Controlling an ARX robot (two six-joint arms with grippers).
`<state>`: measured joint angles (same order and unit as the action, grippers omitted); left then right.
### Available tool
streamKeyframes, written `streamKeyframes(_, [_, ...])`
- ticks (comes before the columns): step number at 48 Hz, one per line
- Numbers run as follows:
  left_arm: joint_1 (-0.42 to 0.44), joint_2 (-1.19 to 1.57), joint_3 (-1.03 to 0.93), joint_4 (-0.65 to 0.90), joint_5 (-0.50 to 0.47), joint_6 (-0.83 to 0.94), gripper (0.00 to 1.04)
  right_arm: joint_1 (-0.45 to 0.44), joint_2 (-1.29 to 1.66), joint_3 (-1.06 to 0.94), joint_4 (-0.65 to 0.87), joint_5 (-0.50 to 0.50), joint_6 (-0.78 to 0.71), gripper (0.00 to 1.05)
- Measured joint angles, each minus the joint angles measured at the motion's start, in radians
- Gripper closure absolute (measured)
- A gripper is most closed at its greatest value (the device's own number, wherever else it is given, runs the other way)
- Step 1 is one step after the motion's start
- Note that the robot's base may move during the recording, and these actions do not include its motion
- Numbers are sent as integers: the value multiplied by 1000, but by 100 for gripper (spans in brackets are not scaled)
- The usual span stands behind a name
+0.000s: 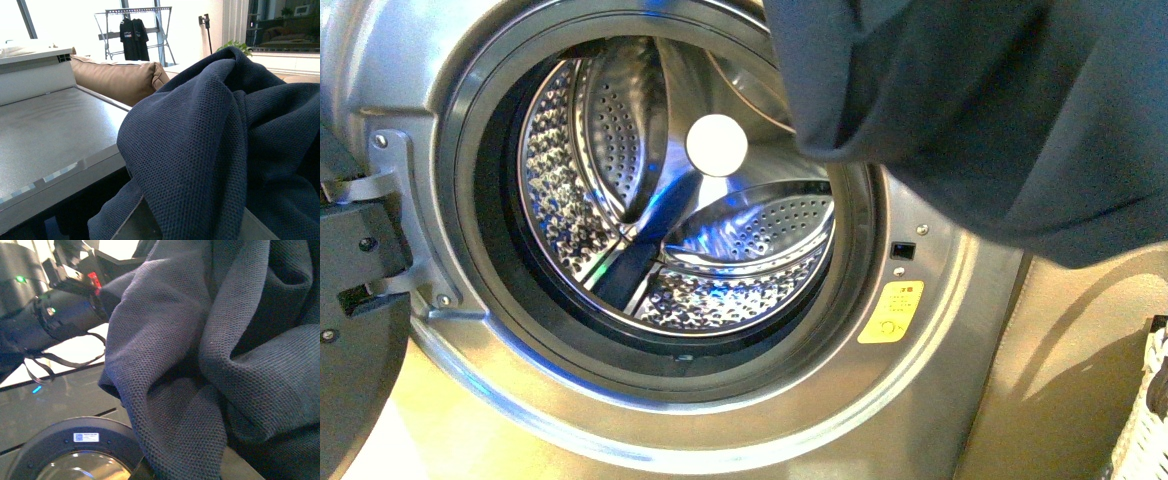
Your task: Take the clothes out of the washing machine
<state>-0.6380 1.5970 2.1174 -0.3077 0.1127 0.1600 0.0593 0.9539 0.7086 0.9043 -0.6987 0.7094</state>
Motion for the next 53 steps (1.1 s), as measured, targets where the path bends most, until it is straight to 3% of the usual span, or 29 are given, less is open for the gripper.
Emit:
streamKeyframes(7, [0,0,0,0,0,0,94,57,-8,33,11,18,74,100])
streamKeyframes(20, [0,0,0,0,-1,0,94,172,62,145,-21,106,81,100])
streamKeyframes(34, [0,0,0,0,-5,0,94,199,159,211,-57,146,92,58])
streamKeyframes(47, [0,0,0,0,-5,0,94,197,195,237,-97,165,108,12])
streamKeyframes(50, [0,0,0,0,-5,0,94,203,204,253,-119,178,96,6])
streamKeyframes(53, [0,0,0,0,-5,0,94,212,217,273,-144,192,76,8])
